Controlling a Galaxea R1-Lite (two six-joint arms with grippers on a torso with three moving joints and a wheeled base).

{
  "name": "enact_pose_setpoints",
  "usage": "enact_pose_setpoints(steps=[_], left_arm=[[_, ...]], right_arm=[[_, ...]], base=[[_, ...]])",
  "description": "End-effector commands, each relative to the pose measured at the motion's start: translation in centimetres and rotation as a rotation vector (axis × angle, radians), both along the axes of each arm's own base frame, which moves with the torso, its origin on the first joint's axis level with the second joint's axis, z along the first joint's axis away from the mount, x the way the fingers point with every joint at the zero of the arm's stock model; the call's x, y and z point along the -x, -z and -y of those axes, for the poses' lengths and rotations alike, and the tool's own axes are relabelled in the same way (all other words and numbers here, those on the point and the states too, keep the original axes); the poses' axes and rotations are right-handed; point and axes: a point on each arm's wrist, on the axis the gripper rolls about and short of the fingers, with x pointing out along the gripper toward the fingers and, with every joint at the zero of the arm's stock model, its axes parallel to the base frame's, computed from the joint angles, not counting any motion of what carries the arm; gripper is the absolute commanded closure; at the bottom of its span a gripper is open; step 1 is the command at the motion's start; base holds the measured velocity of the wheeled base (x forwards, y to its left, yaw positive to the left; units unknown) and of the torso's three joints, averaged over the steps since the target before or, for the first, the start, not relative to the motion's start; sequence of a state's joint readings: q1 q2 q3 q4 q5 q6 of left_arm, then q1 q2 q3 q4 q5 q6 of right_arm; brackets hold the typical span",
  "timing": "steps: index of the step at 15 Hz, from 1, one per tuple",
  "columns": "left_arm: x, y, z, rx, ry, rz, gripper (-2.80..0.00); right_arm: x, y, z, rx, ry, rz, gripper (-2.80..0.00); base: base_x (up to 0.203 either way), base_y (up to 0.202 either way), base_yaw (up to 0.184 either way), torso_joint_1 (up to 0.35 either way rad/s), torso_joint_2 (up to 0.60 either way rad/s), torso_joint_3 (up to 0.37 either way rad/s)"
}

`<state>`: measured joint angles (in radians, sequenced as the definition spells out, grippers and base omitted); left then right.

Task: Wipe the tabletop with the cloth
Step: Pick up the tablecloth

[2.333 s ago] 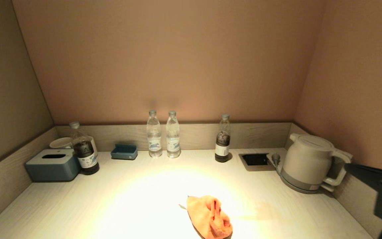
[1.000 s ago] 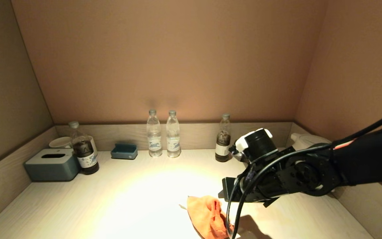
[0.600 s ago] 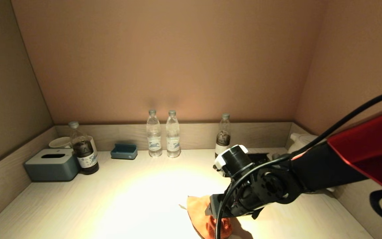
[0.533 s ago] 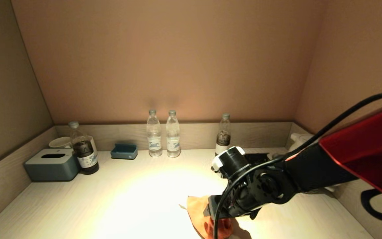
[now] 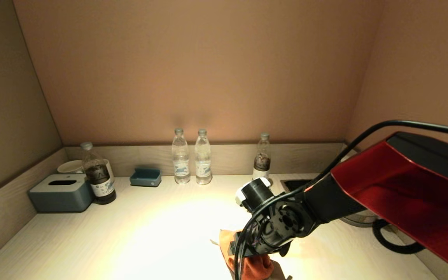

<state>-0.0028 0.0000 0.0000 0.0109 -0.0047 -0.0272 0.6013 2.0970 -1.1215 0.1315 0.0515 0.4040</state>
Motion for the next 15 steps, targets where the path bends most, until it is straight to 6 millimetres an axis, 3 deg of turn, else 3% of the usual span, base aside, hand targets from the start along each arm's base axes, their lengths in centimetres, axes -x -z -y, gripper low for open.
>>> enact_pose_setpoints(steps=[1, 3, 4, 15], left_arm=[[0.0, 0.0, 0.0, 0.0, 0.0, 0.0, 0.0], [0.0, 0.0, 0.0, 0.0, 0.0, 0.0, 0.0], [0.0, 0.0, 0.0, 0.0, 0.0, 0.0, 0.0], [0.0, 0.0, 0.0, 0.0, 0.0, 0.0, 0.0]], right_arm=[[-0.9, 0.7, -0.6, 0.002, 0.003, -0.006, -2.8], [-1.2, 1.0, -0.8, 0.002, 0.003, -0.007, -2.8], [-1.2, 1.0, -0.8, 0.002, 0.003, -0.006, 0.0], [-1.9, 1.8, -1.1, 0.009, 0.02, -0.018, 0.0]], base=[[0.0, 0.0, 0.0, 0.0, 0.0, 0.0], [0.0, 0.0, 0.0, 0.0, 0.0, 0.0], [0.0, 0.0, 0.0, 0.0, 0.0, 0.0], [0.0, 0.0, 0.0, 0.0, 0.0, 0.0]])
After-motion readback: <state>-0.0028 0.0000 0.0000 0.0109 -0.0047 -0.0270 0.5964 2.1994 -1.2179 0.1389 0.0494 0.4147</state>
